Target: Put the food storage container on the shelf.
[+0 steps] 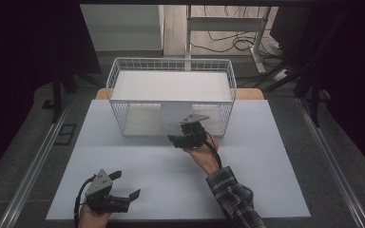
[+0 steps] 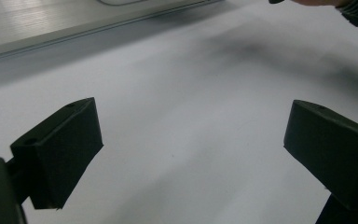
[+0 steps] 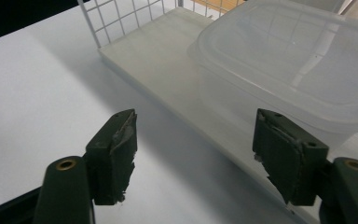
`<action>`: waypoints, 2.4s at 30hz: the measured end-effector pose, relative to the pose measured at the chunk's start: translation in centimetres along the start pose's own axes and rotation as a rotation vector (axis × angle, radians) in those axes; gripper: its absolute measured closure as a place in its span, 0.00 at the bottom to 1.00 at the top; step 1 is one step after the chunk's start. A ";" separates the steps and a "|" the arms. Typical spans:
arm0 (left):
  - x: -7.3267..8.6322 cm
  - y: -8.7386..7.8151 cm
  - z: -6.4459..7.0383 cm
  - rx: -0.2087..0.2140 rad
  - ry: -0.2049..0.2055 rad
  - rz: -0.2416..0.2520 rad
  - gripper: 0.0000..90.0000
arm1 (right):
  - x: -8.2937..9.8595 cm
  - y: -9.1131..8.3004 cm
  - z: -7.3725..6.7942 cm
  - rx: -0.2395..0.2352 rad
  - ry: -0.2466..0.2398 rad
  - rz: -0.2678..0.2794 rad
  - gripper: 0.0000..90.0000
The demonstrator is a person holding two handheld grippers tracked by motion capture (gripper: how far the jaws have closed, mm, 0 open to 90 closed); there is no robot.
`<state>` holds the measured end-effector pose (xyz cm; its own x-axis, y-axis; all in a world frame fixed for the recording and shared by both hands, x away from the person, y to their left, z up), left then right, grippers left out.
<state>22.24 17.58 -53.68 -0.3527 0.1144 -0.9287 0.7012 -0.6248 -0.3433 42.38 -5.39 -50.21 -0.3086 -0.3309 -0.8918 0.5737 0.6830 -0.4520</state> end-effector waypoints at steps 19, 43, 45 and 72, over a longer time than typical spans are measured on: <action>0.2 0.2 0.0 -0.016 0.020 -0.015 0.04 | -0.1 -3.0 -1.1 -0.023 -0.012 0.026 0.13; 0.6 0.5 0.0 -0.030 0.041 -0.031 0.04 | 3.3 -6.5 -1.5 -0.047 0.030 0.017 0.02; 0.6 0.5 0.0 -0.027 0.035 -0.040 0.04 | 3.5 -6.9 -1.5 -0.046 0.024 0.016 0.01; 0.7 -0.9 -0.4 -0.055 0.037 -0.053 0.04 | 6.0 -11.5 -2.4 -0.007 0.011 0.006 0.00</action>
<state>21.61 18.49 -54.06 -0.3673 0.1755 -0.9134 0.7155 -0.5741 -0.3980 32.11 -13.63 -50.27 -0.3136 -0.3191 -0.8943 0.5706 0.6895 -0.4461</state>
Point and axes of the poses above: each handheld gripper's, and its own axes: y roughly forward along the jaws, x roughly out of its underside, z roughly to its right, the point moved 4 cm from there along y, roughly forward along the jaws, and after that the axes turned 9 degrees about z, right-handed, at the moved point
